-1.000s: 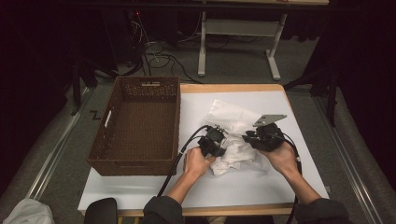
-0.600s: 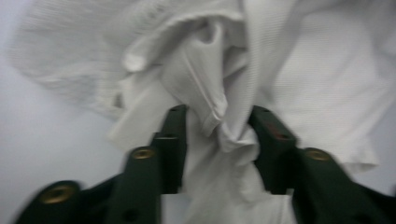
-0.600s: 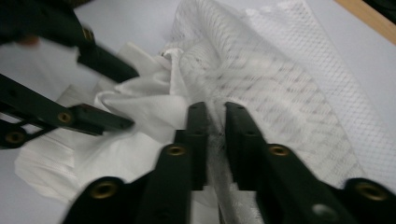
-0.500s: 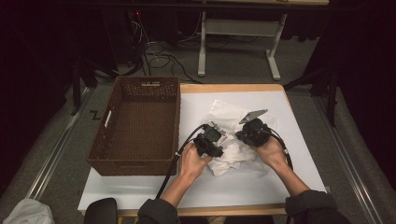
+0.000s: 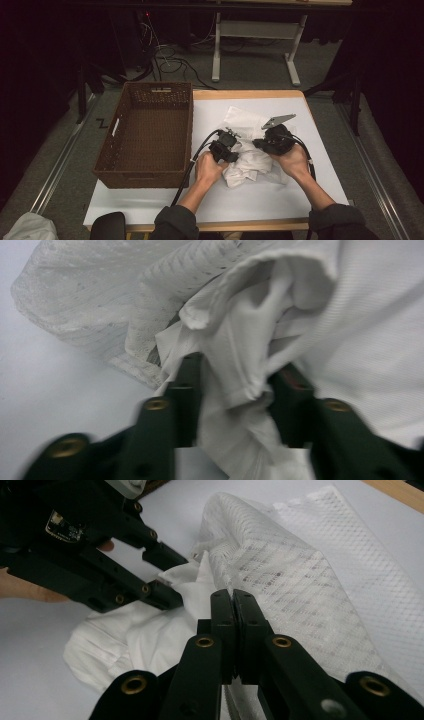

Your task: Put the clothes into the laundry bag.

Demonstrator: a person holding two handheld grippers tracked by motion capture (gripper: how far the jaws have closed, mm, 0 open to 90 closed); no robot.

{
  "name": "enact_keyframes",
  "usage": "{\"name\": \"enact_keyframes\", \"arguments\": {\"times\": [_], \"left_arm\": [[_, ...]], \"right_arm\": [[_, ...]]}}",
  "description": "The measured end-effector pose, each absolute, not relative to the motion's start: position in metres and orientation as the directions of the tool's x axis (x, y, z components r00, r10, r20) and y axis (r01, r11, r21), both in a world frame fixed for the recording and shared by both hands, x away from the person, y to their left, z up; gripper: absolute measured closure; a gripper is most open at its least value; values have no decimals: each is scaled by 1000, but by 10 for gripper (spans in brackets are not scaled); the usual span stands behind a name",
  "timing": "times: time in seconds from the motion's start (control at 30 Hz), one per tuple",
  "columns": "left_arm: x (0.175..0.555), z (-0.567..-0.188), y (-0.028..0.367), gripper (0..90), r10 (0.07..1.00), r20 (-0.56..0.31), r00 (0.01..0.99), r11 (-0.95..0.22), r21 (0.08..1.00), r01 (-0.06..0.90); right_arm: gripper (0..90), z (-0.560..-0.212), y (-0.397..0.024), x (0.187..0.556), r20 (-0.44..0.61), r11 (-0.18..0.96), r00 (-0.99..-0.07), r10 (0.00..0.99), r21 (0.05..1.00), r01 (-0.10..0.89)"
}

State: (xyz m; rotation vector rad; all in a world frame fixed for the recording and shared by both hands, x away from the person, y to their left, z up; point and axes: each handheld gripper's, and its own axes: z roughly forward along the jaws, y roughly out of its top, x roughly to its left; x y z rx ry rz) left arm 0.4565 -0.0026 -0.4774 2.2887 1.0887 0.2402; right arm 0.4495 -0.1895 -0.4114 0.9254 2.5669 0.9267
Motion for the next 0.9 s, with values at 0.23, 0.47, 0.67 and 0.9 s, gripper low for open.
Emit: {"name": "enact_keyframes", "arguments": {"times": [0.23,0.47,0.67,0.9], "left_arm": [[446,-470,-8,859,697,-143,703,-473,645,600],[449,-456,-16,860,692,-150,706,-413,719,558],[457,-470,-27,818,729,-113,675,-400,730,554],[439,-451,1,512,738,-57,672,-463,682,566]], "right_arm": [[897,-407,-183,451,-19,597,-777,629,652,467],[898,-399,-179,443,-12,607,-809,587,667,431],[898,-405,-187,437,10,604,-810,586,661,445],[897,-410,-199,439,35,570,-793,608,676,467]]}}
